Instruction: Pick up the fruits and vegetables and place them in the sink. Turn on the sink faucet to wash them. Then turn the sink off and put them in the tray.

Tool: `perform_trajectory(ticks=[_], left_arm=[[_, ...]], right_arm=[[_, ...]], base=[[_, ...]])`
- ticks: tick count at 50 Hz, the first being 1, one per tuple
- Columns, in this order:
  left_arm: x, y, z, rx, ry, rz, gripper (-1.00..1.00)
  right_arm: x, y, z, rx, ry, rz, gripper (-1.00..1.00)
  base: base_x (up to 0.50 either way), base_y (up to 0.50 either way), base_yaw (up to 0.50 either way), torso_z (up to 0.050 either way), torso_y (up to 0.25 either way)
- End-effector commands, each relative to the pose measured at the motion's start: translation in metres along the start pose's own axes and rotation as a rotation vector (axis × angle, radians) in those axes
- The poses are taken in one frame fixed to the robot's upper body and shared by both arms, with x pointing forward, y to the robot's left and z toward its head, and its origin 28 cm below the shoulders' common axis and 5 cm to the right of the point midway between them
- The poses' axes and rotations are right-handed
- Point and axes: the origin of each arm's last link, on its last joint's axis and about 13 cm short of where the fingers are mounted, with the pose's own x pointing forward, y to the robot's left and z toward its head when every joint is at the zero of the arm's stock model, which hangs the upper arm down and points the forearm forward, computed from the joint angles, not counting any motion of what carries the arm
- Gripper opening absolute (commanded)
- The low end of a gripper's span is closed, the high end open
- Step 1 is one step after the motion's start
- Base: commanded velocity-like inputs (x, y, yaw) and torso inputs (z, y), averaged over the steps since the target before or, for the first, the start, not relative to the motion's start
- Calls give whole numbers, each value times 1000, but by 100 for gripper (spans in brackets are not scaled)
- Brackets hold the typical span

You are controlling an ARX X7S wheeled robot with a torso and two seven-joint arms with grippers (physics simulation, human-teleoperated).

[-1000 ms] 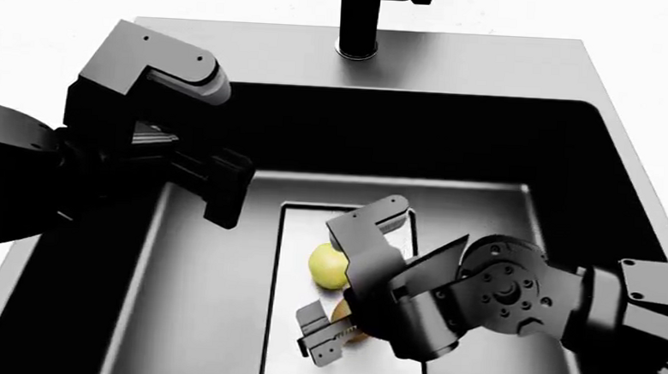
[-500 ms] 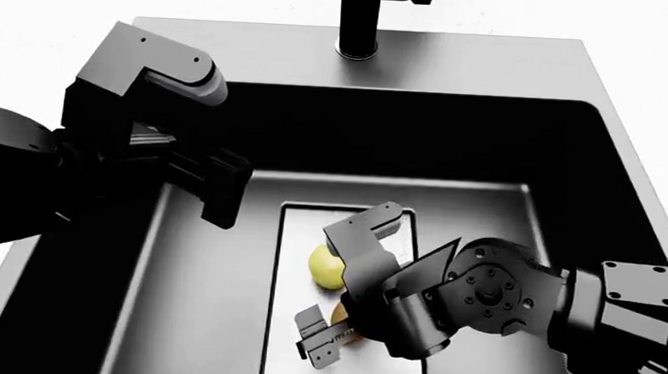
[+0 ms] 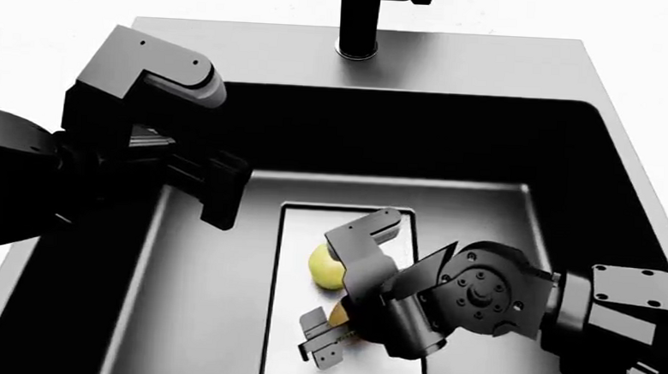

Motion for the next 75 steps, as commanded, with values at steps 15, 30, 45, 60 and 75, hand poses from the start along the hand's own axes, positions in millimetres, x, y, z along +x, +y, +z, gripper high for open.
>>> perform_trajectory(ticks=[15,30,45,60,75], left_arm=[[-2,-1,2,-4,-4,-3,100],[-10,-8,8,3,-4,-8,100],[0,-20,7,42,37,-37,100],[22,-32,5,58,56,-73,100],[48,-43,-10,95,79,-111,100]], right_arm=[[-18,-1,-3,-43,-18,-46,-100],[-76,-26,-5,-35,-60,-81,-100],[-134,-49,16,9,-159,-136,-100],[-167,-70,30,72,-247,-204,-100],[-185,-73,32,67,-298,-231,-100]], base=[[0,0,0,0,0],[0,0,0,0,0],[0,0,0,0,0],[0,0,0,0,0],[0,0,0,0,0]])
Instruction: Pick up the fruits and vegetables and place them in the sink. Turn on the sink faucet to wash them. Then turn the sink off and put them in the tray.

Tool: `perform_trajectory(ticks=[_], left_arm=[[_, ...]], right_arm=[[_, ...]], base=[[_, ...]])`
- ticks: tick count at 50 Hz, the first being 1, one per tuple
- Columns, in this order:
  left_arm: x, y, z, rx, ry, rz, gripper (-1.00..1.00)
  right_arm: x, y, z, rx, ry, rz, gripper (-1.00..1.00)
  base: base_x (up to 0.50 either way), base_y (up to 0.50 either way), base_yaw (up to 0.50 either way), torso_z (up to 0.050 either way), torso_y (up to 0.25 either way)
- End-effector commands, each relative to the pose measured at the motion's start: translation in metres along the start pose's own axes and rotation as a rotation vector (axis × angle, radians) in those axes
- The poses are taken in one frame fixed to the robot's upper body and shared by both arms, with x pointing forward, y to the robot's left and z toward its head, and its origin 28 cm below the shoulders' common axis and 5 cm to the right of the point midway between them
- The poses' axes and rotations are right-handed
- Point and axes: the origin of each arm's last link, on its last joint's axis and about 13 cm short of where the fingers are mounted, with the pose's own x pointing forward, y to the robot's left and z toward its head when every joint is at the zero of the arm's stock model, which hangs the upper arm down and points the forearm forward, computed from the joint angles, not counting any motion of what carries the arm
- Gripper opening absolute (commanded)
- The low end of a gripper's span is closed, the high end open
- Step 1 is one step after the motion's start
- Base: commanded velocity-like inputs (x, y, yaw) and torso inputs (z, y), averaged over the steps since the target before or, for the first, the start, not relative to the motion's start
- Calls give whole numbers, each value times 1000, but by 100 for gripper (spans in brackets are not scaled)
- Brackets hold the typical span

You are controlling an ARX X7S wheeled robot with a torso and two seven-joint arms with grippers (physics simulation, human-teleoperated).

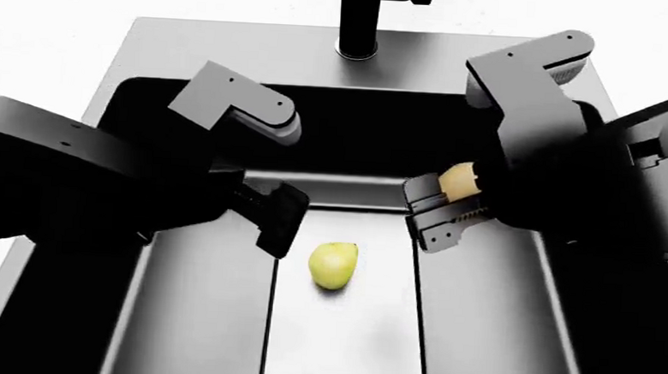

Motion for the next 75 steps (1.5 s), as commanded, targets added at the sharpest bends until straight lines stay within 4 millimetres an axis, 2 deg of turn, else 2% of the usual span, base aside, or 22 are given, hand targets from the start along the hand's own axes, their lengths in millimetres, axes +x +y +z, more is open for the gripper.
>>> perform_trajectory(ticks=[1,24,51,75], left_arm=[[21,-9,-9,24,19,-29,100],[34,-29,-8,-2,17,-137,100],[82,-38,-10,-19,120,-125,100],[95,-52,-22,9,157,-133,100]], right_arm=[[-13,-7,6,-3,-47,-20,-100],[-16,-14,9,14,-67,-29,-100],[-12,-17,4,25,-62,-22,-100],[-11,-20,3,35,-63,-22,-100]], base=[[0,0,0,0,0],[0,0,0,0,0],[0,0,0,0,0],[0,0,0,0,0]])
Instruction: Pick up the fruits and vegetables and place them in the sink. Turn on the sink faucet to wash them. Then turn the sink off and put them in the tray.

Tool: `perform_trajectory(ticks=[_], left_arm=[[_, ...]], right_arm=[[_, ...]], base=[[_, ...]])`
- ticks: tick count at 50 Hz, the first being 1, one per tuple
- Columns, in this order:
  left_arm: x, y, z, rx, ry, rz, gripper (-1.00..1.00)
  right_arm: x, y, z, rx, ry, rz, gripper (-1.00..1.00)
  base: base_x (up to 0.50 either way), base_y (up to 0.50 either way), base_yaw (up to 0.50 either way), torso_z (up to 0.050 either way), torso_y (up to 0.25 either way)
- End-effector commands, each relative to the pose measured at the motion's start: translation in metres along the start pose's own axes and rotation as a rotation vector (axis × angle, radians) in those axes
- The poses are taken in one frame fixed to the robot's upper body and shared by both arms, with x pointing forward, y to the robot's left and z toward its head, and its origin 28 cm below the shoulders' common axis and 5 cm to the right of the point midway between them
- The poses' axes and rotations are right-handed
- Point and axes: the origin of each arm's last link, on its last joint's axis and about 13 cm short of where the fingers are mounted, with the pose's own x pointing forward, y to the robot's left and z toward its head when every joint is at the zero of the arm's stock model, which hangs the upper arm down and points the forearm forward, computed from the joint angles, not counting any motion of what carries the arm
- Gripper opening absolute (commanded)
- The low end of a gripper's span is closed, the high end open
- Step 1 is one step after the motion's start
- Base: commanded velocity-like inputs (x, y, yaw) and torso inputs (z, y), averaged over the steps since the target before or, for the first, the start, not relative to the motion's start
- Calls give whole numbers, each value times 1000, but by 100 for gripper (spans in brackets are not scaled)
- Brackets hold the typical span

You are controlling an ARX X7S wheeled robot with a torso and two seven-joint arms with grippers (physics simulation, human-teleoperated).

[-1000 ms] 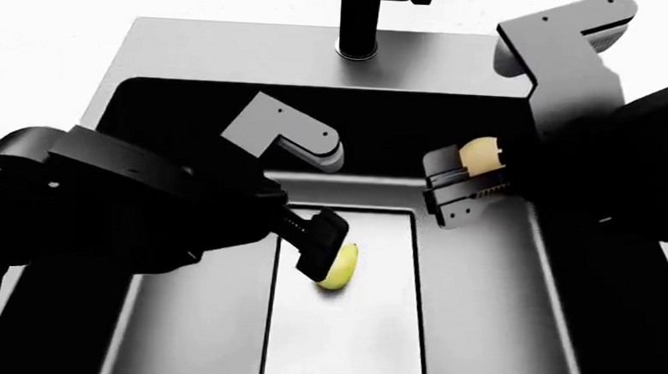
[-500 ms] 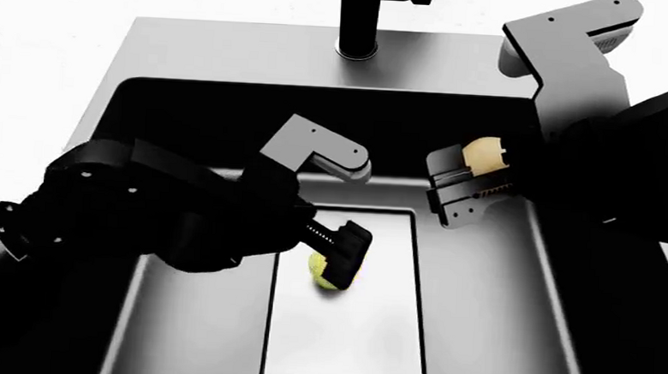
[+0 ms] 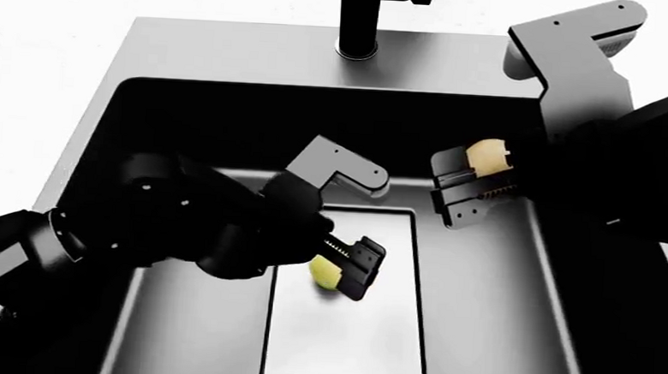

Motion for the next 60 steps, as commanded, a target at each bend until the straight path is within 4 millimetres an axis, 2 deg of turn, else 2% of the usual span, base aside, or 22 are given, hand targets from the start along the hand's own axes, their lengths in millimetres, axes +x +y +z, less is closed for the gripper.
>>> perform_trajectory(ticks=[1,43,60], left_arm=[[9,-5,-6,9,22,0,100],[43,-1,-20,13,87,42,100],[63,5,-24,1,123,60,100]], right_arm=[[0,-2,-2,-4,-4,-2,-100],[-1,-3,-3,-5,-9,-7,-100],[-1,-5,-6,-3,-8,-11,-100]], base=[[0,0,0,0,0],[0,0,0,0,0],[0,0,0,0,0]])
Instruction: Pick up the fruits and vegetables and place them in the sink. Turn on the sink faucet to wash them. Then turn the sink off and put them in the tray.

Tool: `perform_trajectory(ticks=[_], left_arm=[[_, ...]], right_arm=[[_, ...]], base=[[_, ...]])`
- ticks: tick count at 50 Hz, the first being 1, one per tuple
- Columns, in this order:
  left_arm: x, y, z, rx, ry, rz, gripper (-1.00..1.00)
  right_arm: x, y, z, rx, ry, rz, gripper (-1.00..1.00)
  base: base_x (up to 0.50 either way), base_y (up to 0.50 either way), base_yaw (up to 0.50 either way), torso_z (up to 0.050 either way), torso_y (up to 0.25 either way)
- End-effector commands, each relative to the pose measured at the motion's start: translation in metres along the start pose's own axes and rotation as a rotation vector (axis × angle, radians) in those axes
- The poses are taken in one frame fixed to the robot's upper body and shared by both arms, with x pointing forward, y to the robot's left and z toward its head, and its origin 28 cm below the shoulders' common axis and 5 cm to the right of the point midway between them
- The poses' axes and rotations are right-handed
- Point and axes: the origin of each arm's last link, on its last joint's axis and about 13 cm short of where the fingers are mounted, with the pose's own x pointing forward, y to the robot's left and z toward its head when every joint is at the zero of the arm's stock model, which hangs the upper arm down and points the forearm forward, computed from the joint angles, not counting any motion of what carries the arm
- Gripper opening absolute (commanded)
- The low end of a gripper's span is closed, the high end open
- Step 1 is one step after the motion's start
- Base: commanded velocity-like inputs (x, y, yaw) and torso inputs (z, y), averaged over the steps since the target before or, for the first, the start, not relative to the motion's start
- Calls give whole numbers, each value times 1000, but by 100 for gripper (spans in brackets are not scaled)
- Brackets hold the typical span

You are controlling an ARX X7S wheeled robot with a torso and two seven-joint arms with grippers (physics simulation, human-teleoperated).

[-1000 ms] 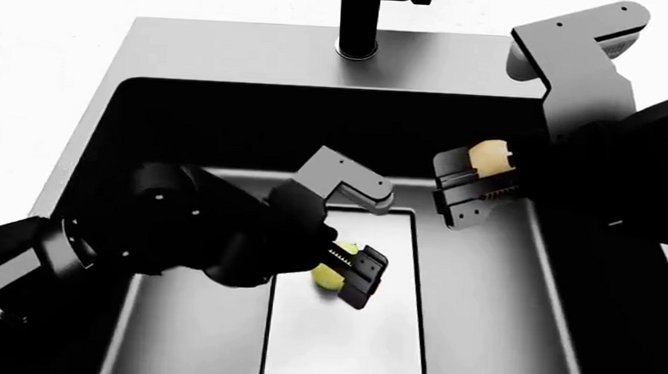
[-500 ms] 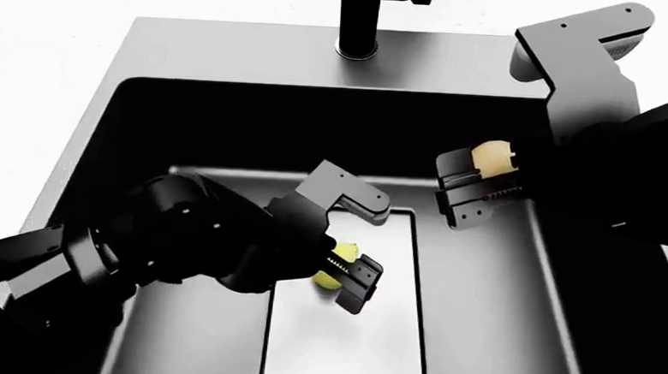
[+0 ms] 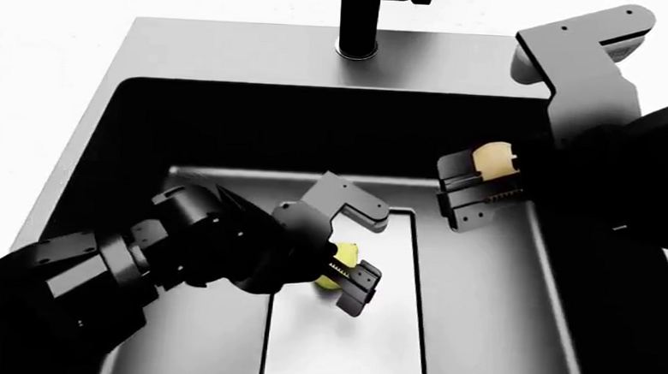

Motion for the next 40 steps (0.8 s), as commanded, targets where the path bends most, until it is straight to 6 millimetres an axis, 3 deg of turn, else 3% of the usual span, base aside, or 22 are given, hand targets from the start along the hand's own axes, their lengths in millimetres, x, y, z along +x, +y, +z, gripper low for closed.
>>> perform_trajectory(ticks=[1,18,19,33,36,40], left_arm=[[11,2,-1,-2,21,11,100],[21,-2,-9,2,58,-6,100],[21,-2,-9,3,59,-6,-100],[20,-5,-12,11,46,9,-100],[10,-6,-9,19,13,8,-100],[-18,-6,-1,30,-51,2,-100]], right_arm=[[-1,-2,-1,-8,-7,-2,-100],[-2,-1,0,-11,-10,-3,-100],[-2,-1,0,-11,-10,-3,-100],[-3,-2,-2,-7,-14,-4,-100],[-5,-2,-2,-9,-17,-6,-100],[-6,-2,-2,-13,-15,-8,-100]], base=[[0,0,0,0,0],[1,0,0,0,0],[0,0,0,0,0],[1,-1,-2,0,-2],[0,-1,-1,0,0],[0,0,0,0,0]])
